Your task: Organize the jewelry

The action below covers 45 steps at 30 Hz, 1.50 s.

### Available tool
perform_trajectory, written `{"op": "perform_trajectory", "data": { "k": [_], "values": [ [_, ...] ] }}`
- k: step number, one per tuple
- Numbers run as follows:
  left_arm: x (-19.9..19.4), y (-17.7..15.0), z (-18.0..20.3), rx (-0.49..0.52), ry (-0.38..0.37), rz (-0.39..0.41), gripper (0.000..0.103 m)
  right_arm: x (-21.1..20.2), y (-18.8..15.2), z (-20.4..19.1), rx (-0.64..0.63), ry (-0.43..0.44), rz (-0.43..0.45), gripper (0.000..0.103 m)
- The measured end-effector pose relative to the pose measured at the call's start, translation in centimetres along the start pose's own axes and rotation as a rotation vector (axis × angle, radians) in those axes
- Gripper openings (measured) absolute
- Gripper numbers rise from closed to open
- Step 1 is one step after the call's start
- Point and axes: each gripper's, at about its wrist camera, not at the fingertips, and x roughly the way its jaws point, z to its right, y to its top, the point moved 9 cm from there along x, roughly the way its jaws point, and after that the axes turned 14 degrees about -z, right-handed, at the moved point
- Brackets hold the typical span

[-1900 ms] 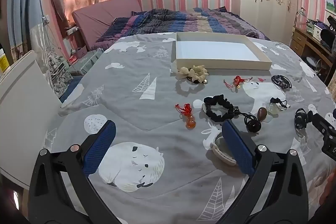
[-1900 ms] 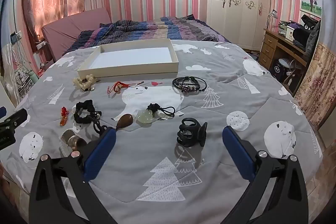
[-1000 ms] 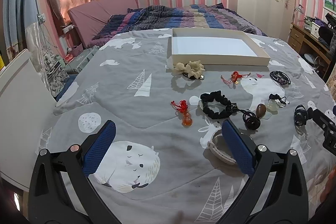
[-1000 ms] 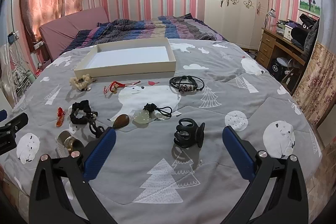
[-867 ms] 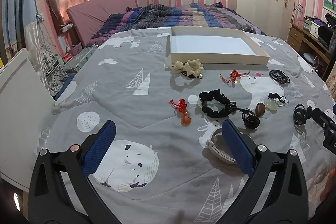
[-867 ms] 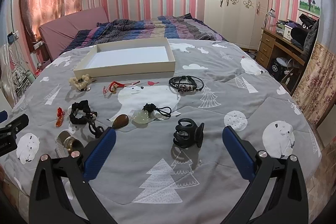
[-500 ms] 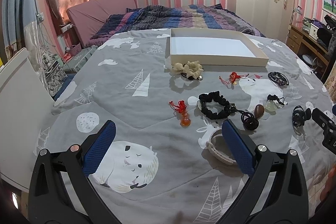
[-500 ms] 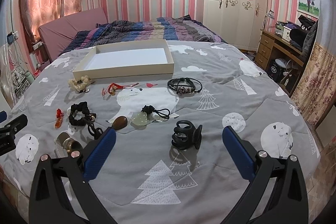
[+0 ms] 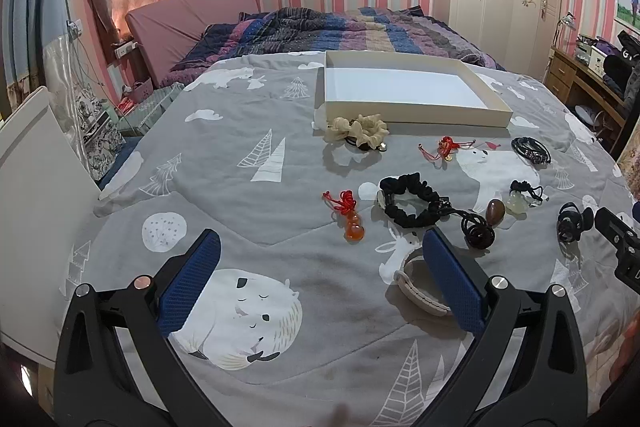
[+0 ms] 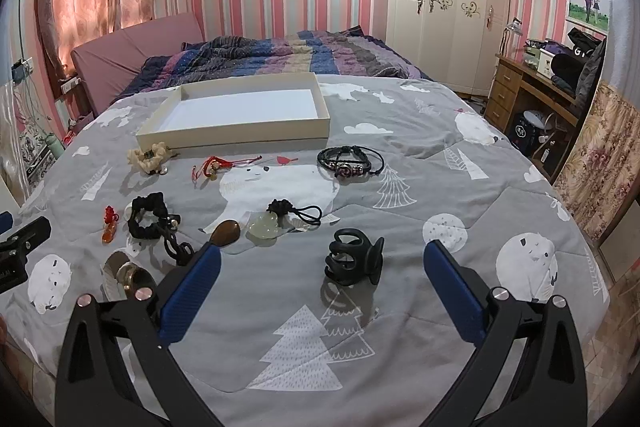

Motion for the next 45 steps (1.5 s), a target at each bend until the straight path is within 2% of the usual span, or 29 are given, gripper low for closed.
{"op": "perform_trajectory", "data": {
  "k": [16,25,32,45],
  "values": [
    [0.3,-0.3,0.0,0.006,-0.003,-0.009,0.1,0.1,0.0,-0.3,-0.015,-0.022,0.012,0.101],
    [0.4,-0.2,0.0,0.004,-0.014,-0.014,0.1,-0.2,0.0,-0.5,-0.06,-0.104,0.019,0.101],
    [0.2,-0.1,0.2,0.013,-0.03,-0.007,0.1,0.1,0.0,-0.5,-0.056,-0.062,-0.002,0.101],
    [0.3,-0.1,0.6,0.03,-0.056,-0.015,0.1,0.8,0.0,1.0,-0.008,-0.066,-0.046,0.101]
  ]
}}
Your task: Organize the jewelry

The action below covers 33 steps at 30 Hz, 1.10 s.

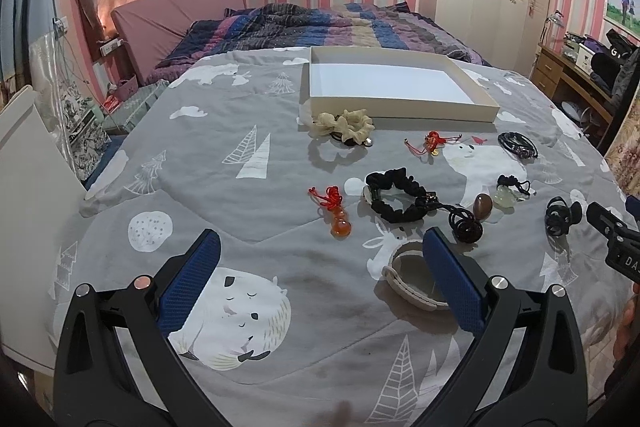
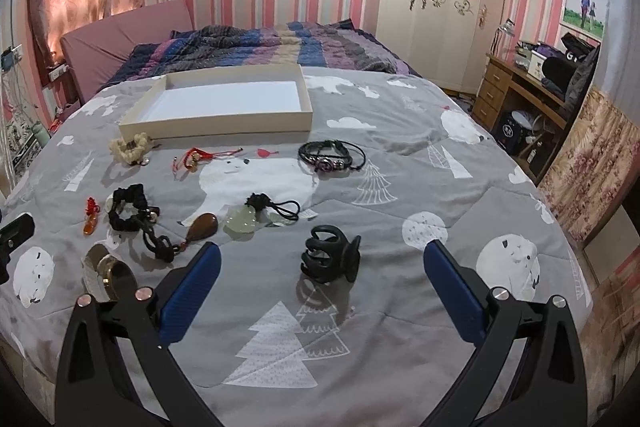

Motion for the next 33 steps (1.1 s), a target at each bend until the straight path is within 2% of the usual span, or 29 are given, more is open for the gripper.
{"op": "perform_trajectory", "data": {
  "k": [8,20,29,33],
  "values": [
    [-0.6,0.6,0.1,0.0,-0.023,0.035,0.1,0.1,0.0,-0.2,-0.009,0.027,-0.011,0.101],
    [0.4,0.8,0.9,0.044,-0.075,-0.024,0.1,-0.2,1.0,-0.2,-0.02,0.061,-0.018,0.101],
    [0.8,1.3,0.6,0.043,-0.034,-0.025,0.1,0.2,1.4,-0.1,-0.02,0.063,-0.034,0.101],
    [1.0,1.4,0.3,0.032,-0.047,-0.037,0.1,0.3,1.5,0.0,-0.014,0.069,-0.038,0.101]
  ]
}}
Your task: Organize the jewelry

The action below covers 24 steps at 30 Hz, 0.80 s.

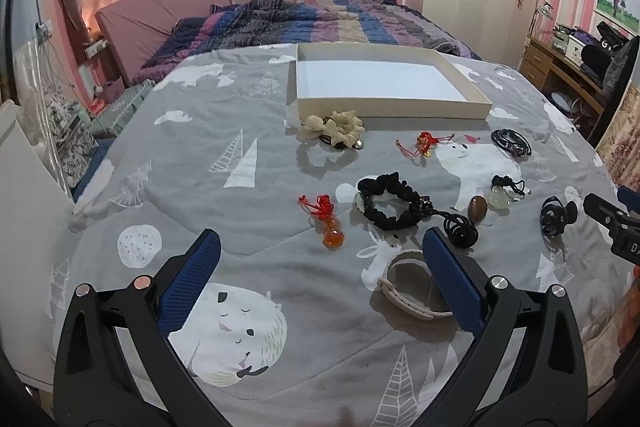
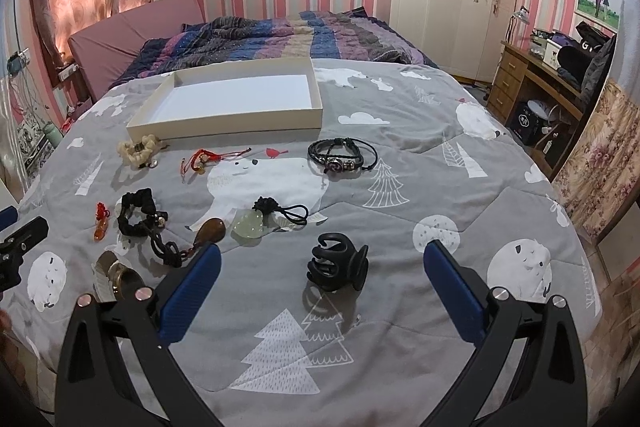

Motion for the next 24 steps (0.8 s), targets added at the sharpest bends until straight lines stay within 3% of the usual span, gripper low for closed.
{"op": "perform_trajectory", "data": {
  "k": [6,24],
  "values": [
    [0.9,0.0,-0.1,0.001,0.016,-0.041,0.1,0.4,0.1,-0.1,0.005,0.009,-0.012,0.101],
    [0.9,0.9,-1.2,-0.008,0.037,-0.04,0.1,1.1,0.6,0.2,0.008,0.037,-0.06,0.101]
  ]
}}
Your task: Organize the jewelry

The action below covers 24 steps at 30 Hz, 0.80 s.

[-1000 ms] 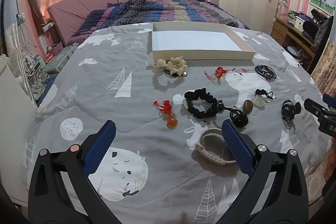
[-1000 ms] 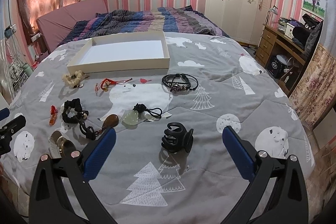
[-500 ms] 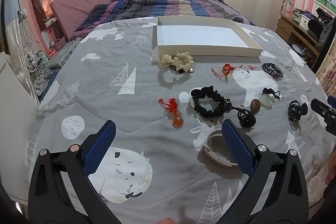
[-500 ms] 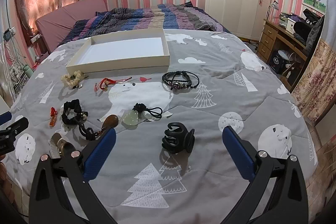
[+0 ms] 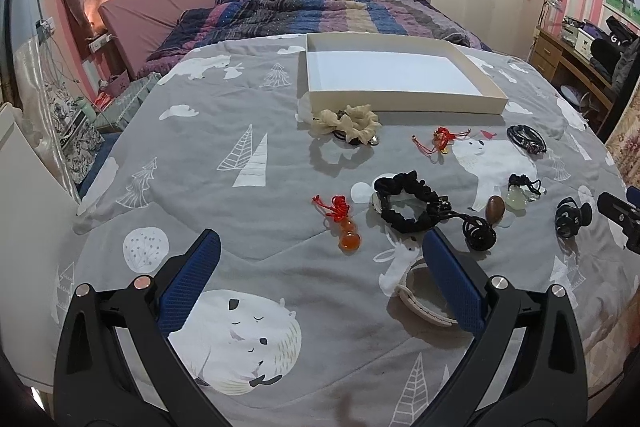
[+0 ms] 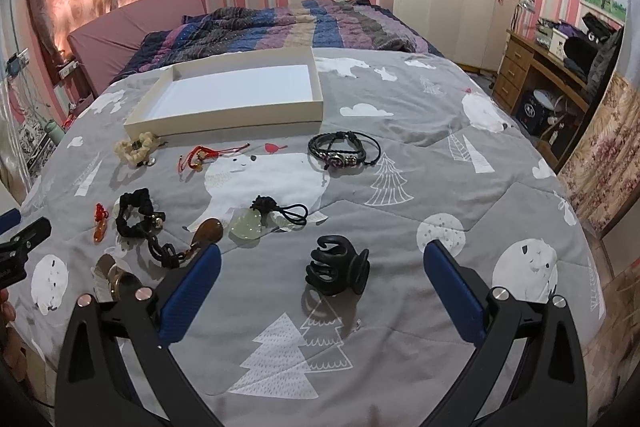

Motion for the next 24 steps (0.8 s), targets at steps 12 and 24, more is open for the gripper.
{"op": "perform_trajectory", "data": {
  "k": [12,24],
  "values": [
    [0.0,0.9,-0.8,-0.021,-0.024,-0.013,0.1,0.3,0.6,-0.3,-0.02,0.012,-0.025,0.101],
    [-0.1,1.6,-1.3,-0.031,-0.017,0.003,0.1,0.3,1.1,-0.5,-0.025,0.019,-0.023,0.101]
  ]
}}
